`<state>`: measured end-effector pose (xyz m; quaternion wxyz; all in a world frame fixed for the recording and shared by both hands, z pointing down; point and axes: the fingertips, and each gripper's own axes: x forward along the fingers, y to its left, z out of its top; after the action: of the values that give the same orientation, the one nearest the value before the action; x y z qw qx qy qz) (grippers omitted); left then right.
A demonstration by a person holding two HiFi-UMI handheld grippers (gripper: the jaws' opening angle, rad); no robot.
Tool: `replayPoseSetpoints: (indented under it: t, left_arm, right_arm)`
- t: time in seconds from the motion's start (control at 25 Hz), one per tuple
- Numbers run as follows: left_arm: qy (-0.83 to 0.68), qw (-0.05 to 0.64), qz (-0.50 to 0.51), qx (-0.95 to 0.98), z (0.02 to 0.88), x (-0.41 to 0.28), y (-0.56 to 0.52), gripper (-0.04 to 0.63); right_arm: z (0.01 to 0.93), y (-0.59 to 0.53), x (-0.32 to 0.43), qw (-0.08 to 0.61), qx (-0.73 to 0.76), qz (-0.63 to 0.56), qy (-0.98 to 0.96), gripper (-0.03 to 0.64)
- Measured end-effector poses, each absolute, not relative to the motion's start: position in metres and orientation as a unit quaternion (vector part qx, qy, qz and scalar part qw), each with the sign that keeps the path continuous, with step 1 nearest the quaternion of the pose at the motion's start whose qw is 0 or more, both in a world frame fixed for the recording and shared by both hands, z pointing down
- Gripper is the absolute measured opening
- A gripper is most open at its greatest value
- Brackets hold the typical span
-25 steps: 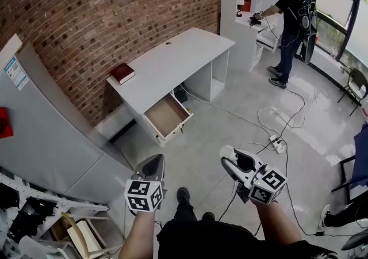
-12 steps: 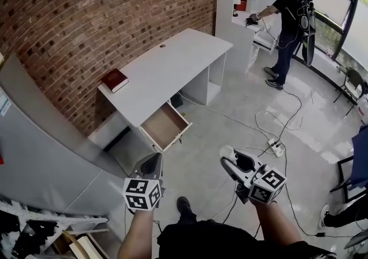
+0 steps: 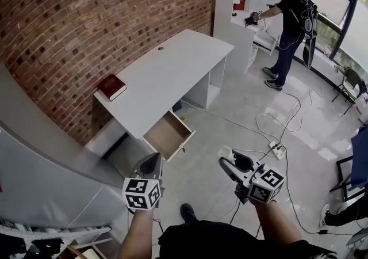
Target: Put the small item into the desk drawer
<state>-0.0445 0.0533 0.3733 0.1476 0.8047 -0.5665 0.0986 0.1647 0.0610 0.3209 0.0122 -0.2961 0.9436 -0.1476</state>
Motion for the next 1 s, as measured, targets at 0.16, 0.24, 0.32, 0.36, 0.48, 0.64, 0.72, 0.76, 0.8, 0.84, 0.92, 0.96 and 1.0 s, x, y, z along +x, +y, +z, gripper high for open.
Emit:
replayPoseSetpoints:
  t: [0.16, 0.24, 0.32, 0.36, 0.48, 0.64, 0.72, 0.76, 0.8, 0.84, 0.92, 0.96, 1.0]
  left_arm:
    - [-0.560, 0.147, 0.089, 0.810, 0.371, -0.060, 0.037, 0.011]
    - [-0.559, 0.147, 0.084, 0.812, 0.369, -0.069, 0.030, 0.011]
    - [-0.558, 0.148, 0.079, 0.813, 0.369, -0.078, 0.025, 0.011]
    - [-0.558, 0.148, 0.077, 0.813, 0.370, -0.083, 0.024, 0.011]
    - [-0.560, 0.148, 0.071, 0.812, 0.372, -0.098, 0.026, 0.011]
    - [-0.573, 0.151, 0.065, 0.803, 0.376, -0.127, 0.033, 0.011]
    - [-0.583, 0.156, 0.062, 0.795, 0.378, -0.141, 0.037, 0.011]
    - [-0.588, 0.158, 0.061, 0.791, 0.379, -0.148, 0.039, 0.012]
    - [-0.592, 0.160, 0.060, 0.787, 0.381, -0.154, 0.040, 0.011]
    - [-0.596, 0.163, 0.059, 0.784, 0.382, -0.159, 0.041, 0.011]
    - [-0.602, 0.167, 0.057, 0.779, 0.385, -0.168, 0.040, 0.011]
    - [-0.604, 0.169, 0.057, 0.777, 0.387, -0.171, 0.040, 0.011]
    - [-0.605, 0.171, 0.058, 0.775, 0.388, -0.173, 0.040, 0.011]
  right_arm:
    - [0.319, 0.051, 0.147, 0.001, -0.297, -0.148, 0.943, 0.166]
    - [0.317, 0.044, 0.139, -0.001, -0.300, -0.147, 0.943, 0.166]
    - [0.313, 0.040, 0.130, 0.000, -0.301, -0.146, 0.942, 0.166]
    - [0.312, 0.038, 0.124, -0.001, -0.301, -0.145, 0.943, 0.166]
    - [0.312, 0.039, 0.105, -0.005, -0.295, -0.140, 0.945, 0.166]
    - [0.316, 0.037, 0.079, -0.008, -0.282, -0.144, 0.948, 0.166]
    - [0.316, 0.035, 0.067, -0.013, -0.272, -0.146, 0.951, 0.166]
    - [0.317, 0.034, 0.062, -0.013, -0.267, -0.147, 0.952, 0.166]
    - [0.316, 0.032, 0.057, -0.012, -0.263, -0.148, 0.953, 0.166]
    - [0.316, 0.030, 0.053, -0.010, -0.258, -0.150, 0.954, 0.166]
    - [0.313, 0.027, 0.043, -0.009, -0.250, -0.153, 0.956, 0.166]
    - [0.313, 0.025, 0.039, -0.010, -0.246, -0.154, 0.957, 0.166]
    - [0.314, 0.023, 0.036, -0.012, -0.243, -0.155, 0.957, 0.166]
